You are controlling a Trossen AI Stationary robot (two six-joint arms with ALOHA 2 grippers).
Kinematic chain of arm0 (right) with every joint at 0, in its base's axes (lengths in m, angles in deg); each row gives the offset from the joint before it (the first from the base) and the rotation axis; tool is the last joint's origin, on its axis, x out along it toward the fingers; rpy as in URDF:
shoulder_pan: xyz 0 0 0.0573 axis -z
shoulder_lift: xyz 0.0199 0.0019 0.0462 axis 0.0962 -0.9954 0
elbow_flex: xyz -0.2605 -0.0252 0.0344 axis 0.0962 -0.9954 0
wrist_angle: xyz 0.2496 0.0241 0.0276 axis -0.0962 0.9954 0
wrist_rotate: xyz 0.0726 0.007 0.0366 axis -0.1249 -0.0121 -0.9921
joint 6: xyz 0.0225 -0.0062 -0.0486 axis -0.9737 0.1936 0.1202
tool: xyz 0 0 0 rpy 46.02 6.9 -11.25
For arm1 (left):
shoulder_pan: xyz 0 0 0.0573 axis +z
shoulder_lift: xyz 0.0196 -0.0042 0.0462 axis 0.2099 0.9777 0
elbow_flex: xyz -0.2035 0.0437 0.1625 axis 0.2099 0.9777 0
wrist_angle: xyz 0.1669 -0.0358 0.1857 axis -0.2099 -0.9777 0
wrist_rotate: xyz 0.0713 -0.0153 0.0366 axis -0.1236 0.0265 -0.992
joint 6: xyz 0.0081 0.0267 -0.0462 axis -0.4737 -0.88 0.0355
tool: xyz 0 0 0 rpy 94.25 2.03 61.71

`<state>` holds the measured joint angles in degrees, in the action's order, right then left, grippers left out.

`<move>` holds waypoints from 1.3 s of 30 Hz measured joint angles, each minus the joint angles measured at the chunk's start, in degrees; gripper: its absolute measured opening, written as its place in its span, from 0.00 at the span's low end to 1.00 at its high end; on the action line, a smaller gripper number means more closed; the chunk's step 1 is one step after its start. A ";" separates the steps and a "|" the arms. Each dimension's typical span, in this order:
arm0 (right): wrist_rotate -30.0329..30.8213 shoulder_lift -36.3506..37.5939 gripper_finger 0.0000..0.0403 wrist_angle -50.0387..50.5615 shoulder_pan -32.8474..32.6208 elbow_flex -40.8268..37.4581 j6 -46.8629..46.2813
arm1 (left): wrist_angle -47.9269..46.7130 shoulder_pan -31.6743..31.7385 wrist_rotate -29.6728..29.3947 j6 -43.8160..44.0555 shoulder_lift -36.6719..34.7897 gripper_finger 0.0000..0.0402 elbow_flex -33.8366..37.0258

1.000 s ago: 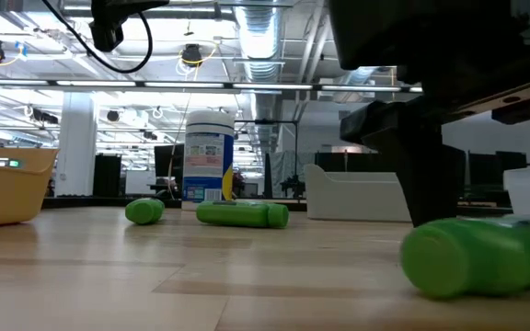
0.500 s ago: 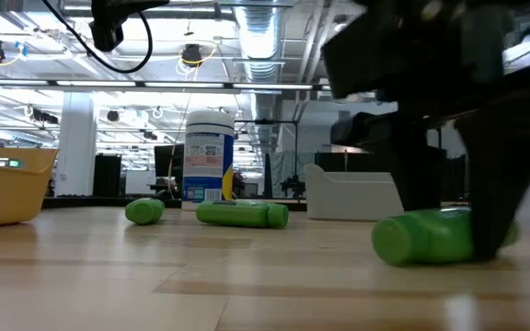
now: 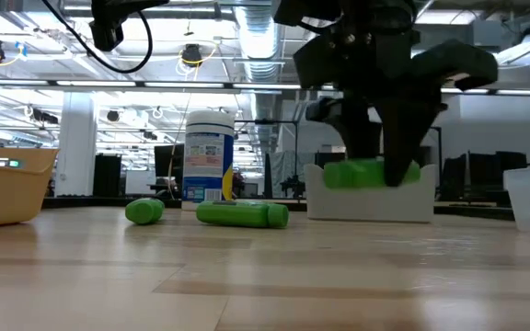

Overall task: Pick & Place Travel size toiletries
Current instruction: Put the green shampoo into the gray bin

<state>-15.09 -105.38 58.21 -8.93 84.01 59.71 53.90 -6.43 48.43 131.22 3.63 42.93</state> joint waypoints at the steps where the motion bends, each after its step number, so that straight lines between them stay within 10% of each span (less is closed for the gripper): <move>1: 0.82 0.82 0.39 0.90 0.46 -0.49 1.19 | 0.00 0.00 -0.09 0.00 0.00 0.60 0.00; 26: 18.42 25.28 0.43 7.78 15.38 -14.14 10.50 | -0.02 0.00 -1.76 0.02 0.02 0.60 0.01; 39: 9.93 26.18 0.43 -10.52 31.90 -14.03 3.39 | -0.05 0.00 -4.51 0.02 0.02 0.60 0.01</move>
<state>-5.17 -79.20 47.69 22.97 69.99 63.10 53.86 -6.43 43.92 131.24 3.65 42.95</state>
